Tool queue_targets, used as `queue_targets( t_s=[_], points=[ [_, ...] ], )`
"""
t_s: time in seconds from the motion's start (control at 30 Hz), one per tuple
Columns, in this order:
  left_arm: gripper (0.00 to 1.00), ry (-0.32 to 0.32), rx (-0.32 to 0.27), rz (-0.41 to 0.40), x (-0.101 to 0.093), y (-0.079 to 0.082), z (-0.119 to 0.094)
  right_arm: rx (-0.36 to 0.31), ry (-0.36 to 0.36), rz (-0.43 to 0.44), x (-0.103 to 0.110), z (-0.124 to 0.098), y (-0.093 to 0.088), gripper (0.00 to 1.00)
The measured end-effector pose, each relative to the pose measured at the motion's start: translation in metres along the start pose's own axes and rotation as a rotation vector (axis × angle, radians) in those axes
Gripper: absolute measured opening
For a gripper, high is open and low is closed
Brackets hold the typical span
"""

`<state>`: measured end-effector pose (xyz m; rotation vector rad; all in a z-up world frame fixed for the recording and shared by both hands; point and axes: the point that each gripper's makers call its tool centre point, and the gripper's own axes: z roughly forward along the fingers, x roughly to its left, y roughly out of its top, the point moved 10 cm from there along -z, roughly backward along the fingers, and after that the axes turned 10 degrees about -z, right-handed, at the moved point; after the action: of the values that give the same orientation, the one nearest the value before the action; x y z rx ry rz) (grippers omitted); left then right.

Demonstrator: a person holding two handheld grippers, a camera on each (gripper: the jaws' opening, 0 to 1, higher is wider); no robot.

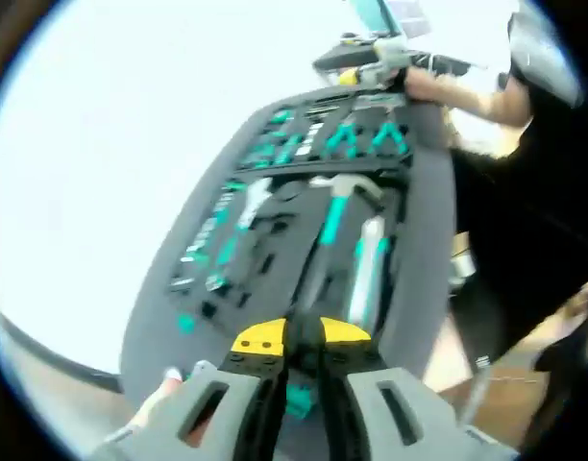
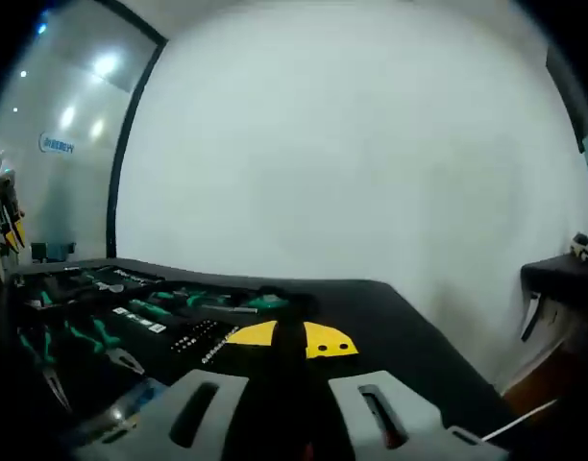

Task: Pick up the tools and put them into their designated positions in the toolbox.

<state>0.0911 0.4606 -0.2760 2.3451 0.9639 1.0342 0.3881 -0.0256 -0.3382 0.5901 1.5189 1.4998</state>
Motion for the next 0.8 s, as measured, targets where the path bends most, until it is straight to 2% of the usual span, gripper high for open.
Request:
queue_targets(
  t_s=[0.03, 0.07, 0.1, 0.13, 0.2, 0.23, 0.27, 0.3, 0.37, 0.43, 0.47, 0.5, 0.53, 0.57, 0.6, 0.63, 0.7, 0.73, 0.77, 0.8],
  points=[
    [0.00, 0.044, -0.019, -0.005, -0.003, -0.003, 0.000, -0.012, 0.038, -0.036, 0.009, -0.001, 0.010, 0.00],
    [0.00, 0.037, -0.028, -0.028, -0.012, -0.006, 0.001, -0.016, 0.147, -0.038, 0.029, -0.002, 0.031, 0.00],
    [0.00, 0.021, -0.026, -0.036, -0.016, -0.008, 0.000, -0.049, 0.233, 0.007, 0.047, -0.003, 0.049, 0.00],
    [0.00, -0.001, -0.025, -0.065, -0.019, -0.009, 0.001, -0.100, 0.334, 0.072, 0.075, -0.002, 0.073, 0.00],
    [0.00, -0.010, -0.041, -0.101, -0.020, -0.010, 0.002, -0.155, 0.535, 0.104, 0.128, -0.001, 0.107, 0.00],
    [0.00, -0.022, -0.041, -0.123, -0.021, -0.015, 0.003, -0.156, 0.627, 0.080, 0.153, 0.000, 0.116, 0.00],
    [0.00, -0.008, 0.011, -0.138, -0.023, -0.022, 0.005, -0.143, 0.713, 0.047, 0.178, 0.001, 0.120, 0.00],
    [0.00, 0.030, 0.029, -0.123, -0.021, -0.025, 0.008, -0.118, 0.793, 0.016, 0.206, 0.002, 0.123, 0.00],
    [0.00, 0.110, 0.014, -0.063, -0.023, -0.025, 0.013, -0.047, 0.935, 0.001, 0.270, 0.007, 0.130, 0.00],
    [0.00, 0.117, -0.005, -0.031, -0.031, -0.024, 0.015, 0.042, 0.973, -0.028, 0.306, 0.016, 0.125, 0.00],
    [0.00, 0.120, -0.029, -0.050, -0.037, -0.023, 0.014, 0.113, 0.955, -0.126, 0.329, 0.021, 0.117, 0.00],
    [0.00, 0.105, -0.082, -0.103, -0.040, -0.023, 0.017, 0.127, 0.936, -0.217, 0.340, 0.024, 0.111, 0.00],
    [0.01, 0.072, -0.089, -0.081, -0.038, -0.027, 0.020, 0.114, 0.918, -0.324, 0.350, 0.027, 0.103, 0.00],
    [0.01, 0.093, -0.083, -0.088, -0.032, -0.026, 0.024, 0.109, 0.922, -0.336, 0.353, 0.027, 0.101, 0.00],
    [0.00, 0.133, -0.095, -0.130, -0.031, -0.024, 0.025, 0.161, 0.946, -0.249, 0.361, 0.027, 0.093, 0.00],
    [0.00, 0.109, -0.081, -0.145, -0.034, -0.023, 0.027, 0.189, 0.959, -0.230, 0.362, 0.028, 0.092, 0.00],
    [0.00, 0.079, -0.076, -0.091, -0.039, -0.022, 0.032, 0.308, 1.008, -0.166, 0.361, 0.018, 0.083, 0.00],
    [0.00, 0.094, -0.071, -0.046, -0.038, -0.022, 0.033, 0.354, 1.021, -0.187, 0.356, 0.018, 0.079, 0.00],
    [0.00, 0.090, -0.084, -0.051, -0.039, -0.021, 0.033, 0.309, 1.027, -0.183, 0.355, 0.015, 0.085, 0.00],
    [0.00, 0.085, -0.074, -0.062, -0.037, -0.023, 0.032, 0.343, 1.055, -0.182, 0.355, 0.013, 0.087, 0.00]
  ],
)
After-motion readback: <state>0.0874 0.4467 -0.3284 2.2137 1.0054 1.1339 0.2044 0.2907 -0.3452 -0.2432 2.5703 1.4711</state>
